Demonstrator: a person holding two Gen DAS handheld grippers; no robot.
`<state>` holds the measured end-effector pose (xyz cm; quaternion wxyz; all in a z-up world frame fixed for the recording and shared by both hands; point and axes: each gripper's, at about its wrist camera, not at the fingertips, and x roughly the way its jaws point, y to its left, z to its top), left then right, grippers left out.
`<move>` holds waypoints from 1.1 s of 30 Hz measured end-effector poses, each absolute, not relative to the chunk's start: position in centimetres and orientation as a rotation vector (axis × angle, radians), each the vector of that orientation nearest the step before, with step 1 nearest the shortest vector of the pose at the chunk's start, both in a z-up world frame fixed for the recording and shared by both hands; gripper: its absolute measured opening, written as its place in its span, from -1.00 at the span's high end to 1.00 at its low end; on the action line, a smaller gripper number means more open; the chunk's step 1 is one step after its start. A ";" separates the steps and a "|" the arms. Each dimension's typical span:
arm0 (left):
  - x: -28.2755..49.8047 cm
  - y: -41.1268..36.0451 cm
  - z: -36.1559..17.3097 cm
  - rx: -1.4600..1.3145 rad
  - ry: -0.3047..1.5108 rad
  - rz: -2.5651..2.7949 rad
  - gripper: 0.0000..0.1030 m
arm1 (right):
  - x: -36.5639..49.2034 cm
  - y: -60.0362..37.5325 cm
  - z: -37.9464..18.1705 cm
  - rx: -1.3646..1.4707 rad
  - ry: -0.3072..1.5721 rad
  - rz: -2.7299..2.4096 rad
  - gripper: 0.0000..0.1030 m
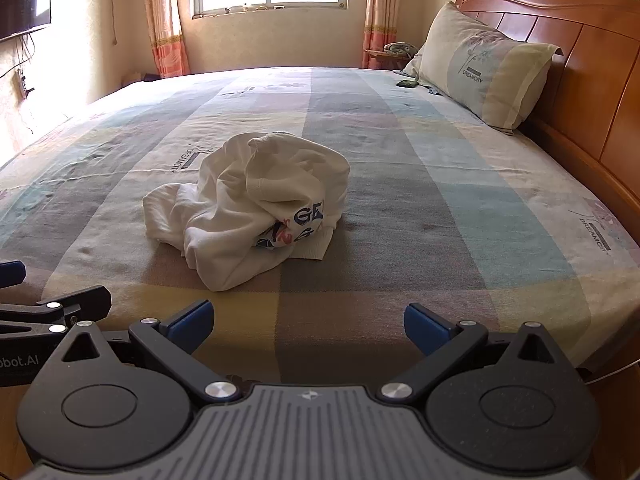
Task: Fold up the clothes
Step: 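Move both tools toward the crumpled white sweatshirt on the bed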
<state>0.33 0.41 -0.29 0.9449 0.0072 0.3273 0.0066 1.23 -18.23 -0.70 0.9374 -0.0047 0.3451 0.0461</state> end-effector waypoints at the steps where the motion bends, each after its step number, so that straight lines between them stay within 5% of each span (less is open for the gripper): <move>1: -0.2 0.2 -0.2 0.025 0.657 0.011 -0.99 | 1.2 -18.2 -0.7 -0.011 0.706 0.094 -1.00; 33: 0.5 -0.2 -0.3 0.023 0.668 -0.004 -0.99 | 1.7 -18.1 -1.2 0.002 0.727 0.092 -1.00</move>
